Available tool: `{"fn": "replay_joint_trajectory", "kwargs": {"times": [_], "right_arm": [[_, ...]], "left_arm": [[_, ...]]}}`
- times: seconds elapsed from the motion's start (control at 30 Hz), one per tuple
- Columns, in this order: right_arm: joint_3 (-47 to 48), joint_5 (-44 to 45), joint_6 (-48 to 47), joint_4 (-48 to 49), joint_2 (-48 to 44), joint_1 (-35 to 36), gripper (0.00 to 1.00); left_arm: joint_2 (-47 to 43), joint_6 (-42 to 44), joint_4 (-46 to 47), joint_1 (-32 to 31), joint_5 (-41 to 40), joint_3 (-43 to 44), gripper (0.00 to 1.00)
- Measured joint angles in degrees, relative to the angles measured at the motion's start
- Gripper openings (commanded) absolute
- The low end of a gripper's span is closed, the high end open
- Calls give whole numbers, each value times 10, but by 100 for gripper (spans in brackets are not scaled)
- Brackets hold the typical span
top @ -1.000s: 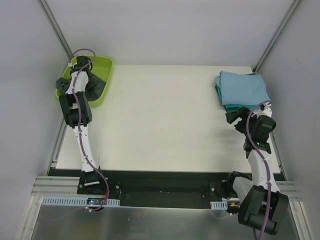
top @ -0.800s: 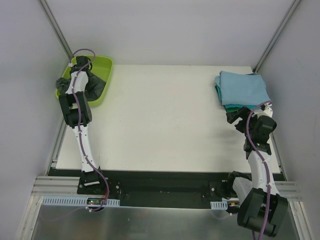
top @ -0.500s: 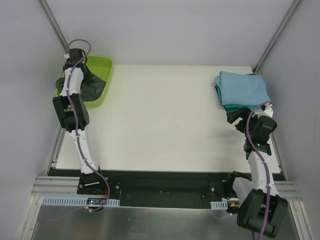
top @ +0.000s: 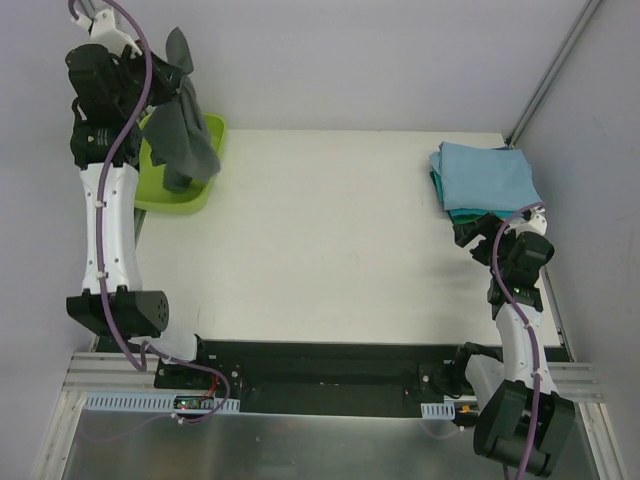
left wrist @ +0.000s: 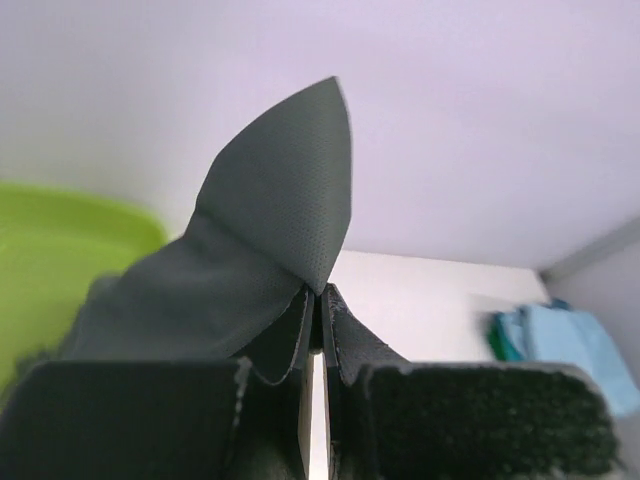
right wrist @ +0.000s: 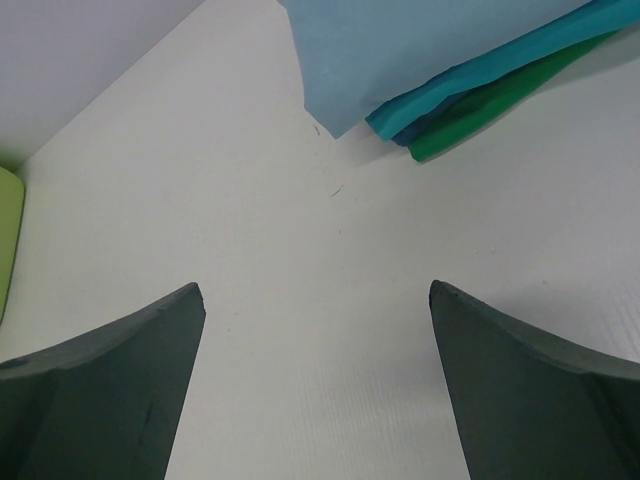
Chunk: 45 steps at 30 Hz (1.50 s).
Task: Fold and stack the t-shirts
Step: Grab crumpled tshirt from bin with the left arm, then move the tshirt to the center of the board
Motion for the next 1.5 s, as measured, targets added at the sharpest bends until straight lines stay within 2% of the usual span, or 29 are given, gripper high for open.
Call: {"fn": "replay_joint_trajectory", "kwargs": {"times": [0.2,0.37,0.47,0.57,0.6,0.63,0.7,0.8,0.93,1.03,1.2,1.33,1.5], "right_arm": [[0,-1,0,2,-11,0,96],[0,-5,0,6,-14,0,96],[0,-8,1,7,-14,0,96],[0,-13,1,9,-14,0,96],[0,-16,1,9,-14,0,96],[0,-20,1,9,-13,0,96],[0,-27,1,9,-10,0,96],[0,-34,-1,8,-2,3,96],[2,-30,-14,-2,10,30,96],[16,-5,-36,-32,19,70,96],[36,40,-59,-57,24,109,96],[43,59,-65,-68,31,111,96],[49,65,-67,-80,49,112,96]], "left_arm": [[-69,-11,37,-93,87,55,0],[-84,-33,62,-130,128,74,0],[-83,-39,77,-162,136,40,0],[-73,-43,90,-197,141,-40,0],[-68,-43,93,-209,136,-80,10],[-61,-43,92,-217,126,-118,36],[-43,-39,87,-232,85,-191,99],[5,-44,56,-240,2,-268,99],[31,-40,3,-236,-76,-302,99],[-11,-41,7,-235,-105,-343,99],[-151,-54,11,-260,-129,-475,99],[-226,-59,16,-370,-143,-576,99],[-261,-76,4,-528,-119,-674,99]]}}
